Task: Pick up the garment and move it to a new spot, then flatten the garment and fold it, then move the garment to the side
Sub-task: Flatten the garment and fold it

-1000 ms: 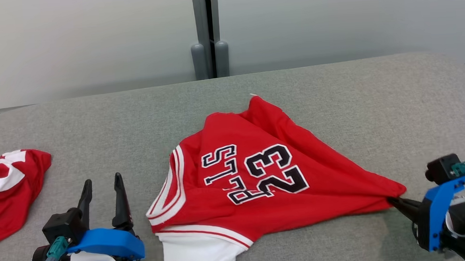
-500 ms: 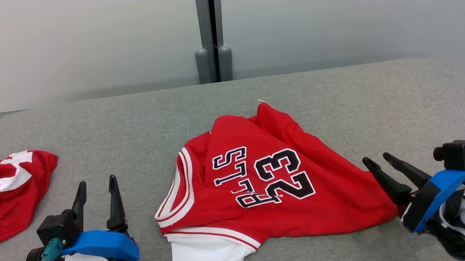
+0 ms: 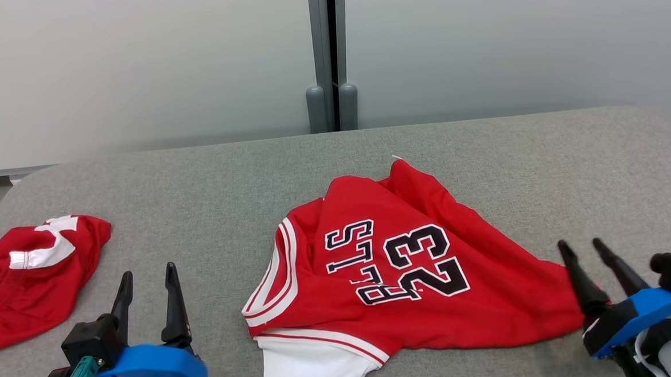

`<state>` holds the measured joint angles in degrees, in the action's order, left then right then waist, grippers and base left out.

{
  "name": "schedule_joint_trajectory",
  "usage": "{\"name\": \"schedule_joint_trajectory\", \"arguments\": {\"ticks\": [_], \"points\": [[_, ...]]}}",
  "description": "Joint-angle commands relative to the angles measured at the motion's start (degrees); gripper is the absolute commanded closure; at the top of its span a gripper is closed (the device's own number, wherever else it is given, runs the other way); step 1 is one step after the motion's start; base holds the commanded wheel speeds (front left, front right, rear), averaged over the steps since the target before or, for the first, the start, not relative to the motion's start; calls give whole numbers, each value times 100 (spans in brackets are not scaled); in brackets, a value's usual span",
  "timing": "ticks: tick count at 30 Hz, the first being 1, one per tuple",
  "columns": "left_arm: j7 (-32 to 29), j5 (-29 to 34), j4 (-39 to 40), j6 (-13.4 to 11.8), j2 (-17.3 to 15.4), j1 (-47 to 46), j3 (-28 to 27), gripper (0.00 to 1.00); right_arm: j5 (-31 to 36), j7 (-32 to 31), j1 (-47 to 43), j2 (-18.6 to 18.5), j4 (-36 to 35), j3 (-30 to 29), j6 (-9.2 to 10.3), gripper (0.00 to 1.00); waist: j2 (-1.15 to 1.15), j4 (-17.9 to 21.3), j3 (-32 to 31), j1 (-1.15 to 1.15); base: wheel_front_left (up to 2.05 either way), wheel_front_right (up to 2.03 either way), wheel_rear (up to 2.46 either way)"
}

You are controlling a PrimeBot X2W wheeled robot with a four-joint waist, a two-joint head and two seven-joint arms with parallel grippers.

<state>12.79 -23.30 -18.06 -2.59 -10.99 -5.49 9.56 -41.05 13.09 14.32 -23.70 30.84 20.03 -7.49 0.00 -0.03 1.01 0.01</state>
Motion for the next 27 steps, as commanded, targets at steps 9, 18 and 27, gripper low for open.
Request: {"name": "schedule_joint_trajectory", "arguments": {"ticks": [9,18,27], "points": [[129,-11,98,62,-28,182,26,0,1234,208,-363,801,-388,-1426,-1,0,0,47,-58,-1,0,0,0],[-310,-372,220,421,-96,-25,104,0,1549,135,-462,1021,-636,-1682,-1,0,0,66,-56,-1,0,0,0],[-3356,-1574,389,923,-810,-829,439,0,1633,28,-323,1099,-728,-1788,-1,0,0,320,60,-1,0,0,0]]}}
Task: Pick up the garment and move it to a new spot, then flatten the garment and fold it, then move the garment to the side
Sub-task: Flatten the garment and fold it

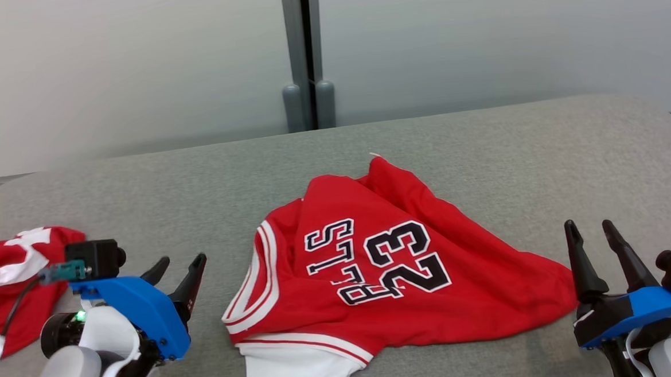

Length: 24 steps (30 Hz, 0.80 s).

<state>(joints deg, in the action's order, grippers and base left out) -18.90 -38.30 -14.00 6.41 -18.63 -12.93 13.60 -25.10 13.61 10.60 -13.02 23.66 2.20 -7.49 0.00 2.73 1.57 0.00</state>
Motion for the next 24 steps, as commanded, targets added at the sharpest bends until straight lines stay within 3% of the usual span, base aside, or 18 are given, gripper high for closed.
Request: {"name": "schedule_joint_trajectory", "arguments": {"ticks": [1,5,9,16,23,24], "points": [[-562,-223,-39,47,-142,-167,105,0,44,-28,74,58,-16,4,-1,0,0,109,32,0,0,0,0],[-1940,-889,-98,93,-415,-434,383,0,51,-19,127,120,29,21,-1,0,0,343,121,0,0,0,0],[-2691,-1170,-403,98,-606,-622,500,0,36,-6,228,182,89,94,-1,0,0,586,195,0,0,0,0],[-3411,-1324,-1214,31,-718,-941,619,0,2,0,348,167,220,192,-1,0,0,910,288,0,0,0,0],[-3688,-1392,-1634,15,-707,-1118,686,0,-27,2,425,178,322,239,-1,0,0,1027,363,0,0,0,0],[-3713,-1405,-1700,22,-708,-1138,692,9,-33,3,440,184,335,254,-1,0,0,1037,371,0,0,0,0]]}}
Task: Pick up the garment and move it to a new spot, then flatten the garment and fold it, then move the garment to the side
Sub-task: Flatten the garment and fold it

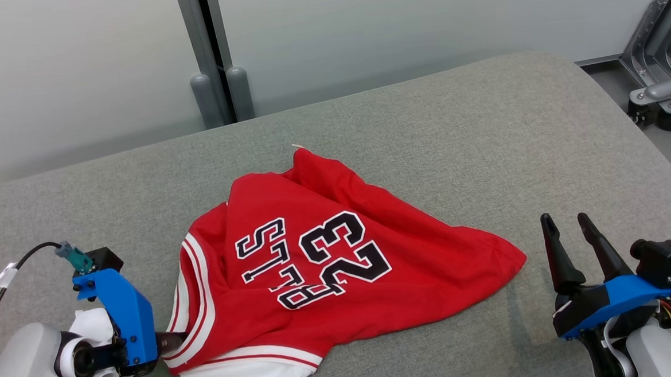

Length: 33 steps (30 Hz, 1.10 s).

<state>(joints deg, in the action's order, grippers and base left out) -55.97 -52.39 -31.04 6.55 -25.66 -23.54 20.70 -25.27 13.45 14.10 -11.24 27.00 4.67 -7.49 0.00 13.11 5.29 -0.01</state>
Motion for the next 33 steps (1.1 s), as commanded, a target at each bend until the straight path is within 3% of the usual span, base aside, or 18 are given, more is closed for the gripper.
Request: {"name": "schedule_joint_trajectory", "arguments": {"ticks": [1,2,3,4,11,20,25,26,27,28,33], "points": [[-43,-15,-46,17,-5,-89,4,15,-25,20,99,10,15,13,-1,0,0,6,8,1,0,0,0],[-68,-58,-80,31,6,-102,19,51,-28,22,104,11,30,21,-1,0,0,11,16,1,0,0,0],[-39,-84,-84,46,16,-127,14,80,-35,28,102,9,39,27,-1,0,0,10,24,1,0,0,0],[1,-118,-87,55,18,-142,13,100,-39,30,97,6,52,32,-1,0,0,6,30,1,0,0,0],[523,-111,18,91,-125,-341,-94,100,-30,55,123,-25,92,29,-1,0,0,-76,24,1,0,0,0],[1376,46,-446,-257,-418,-660,-567,100,-46,29,249,-73,48,142,-1,0,0,-76,240,1,0,0,0],[1809,134,-800,-261,-372,-867,-633,100,-73,30,313,-106,50,166,-1,0,0,-58,321,1,0,0,0],[1909,188,-858,-269,-388,-925,-635,68,-75,33,303,-121,56,159,-1,0,0,-66,327,1,0,0,0],[2029,242,-924,-288,-393,-976,-630,52,-69,33,290,-124,68,158,-1,0,0,-78,326,1,0,0,0],[2130,273,-996,-296,-367,-1003,-619,0,-60,27,280,-119,76,167,-1,0,0,-95,318,1,0,0,0],[2691,513,-1068,-116,-316,-1078,-450,0,-26,36,194,-108,89,172,-1,0,0,-233,183,1,0,0,0]]}}
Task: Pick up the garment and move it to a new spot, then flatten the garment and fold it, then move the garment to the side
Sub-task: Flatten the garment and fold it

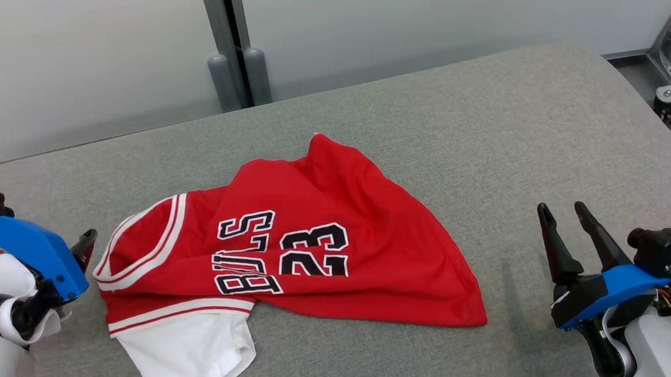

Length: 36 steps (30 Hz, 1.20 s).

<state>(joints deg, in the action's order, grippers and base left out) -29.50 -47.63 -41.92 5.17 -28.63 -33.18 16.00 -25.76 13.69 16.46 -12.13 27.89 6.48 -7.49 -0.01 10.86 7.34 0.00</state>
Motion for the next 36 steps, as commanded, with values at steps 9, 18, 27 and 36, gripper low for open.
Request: {"name": "schedule_joint_trajectory", "arguments": {"ticks": [9,18,27,36], "points": [[1908,702,793,-21,28,352,194,0,64,105,-274,-43,-194,-7,-1,0,1,-326,-501,0,0,0,0],[3712,1446,2213,-820,95,1468,155,0,110,140,-567,-92,-497,109,-1,0,1,-564,-798,0,0,0,0],[4323,1622,3147,-1297,392,2408,163,0,274,152,-731,-11,-779,-11,-1,0,1,-694,-851,0,0,0,0],[4475,1866,3384,-1538,954,3127,-22,0,520,153,-1143,55,-1015,-122,-1,0,1,-800,-881,0,0,0,0]]}}
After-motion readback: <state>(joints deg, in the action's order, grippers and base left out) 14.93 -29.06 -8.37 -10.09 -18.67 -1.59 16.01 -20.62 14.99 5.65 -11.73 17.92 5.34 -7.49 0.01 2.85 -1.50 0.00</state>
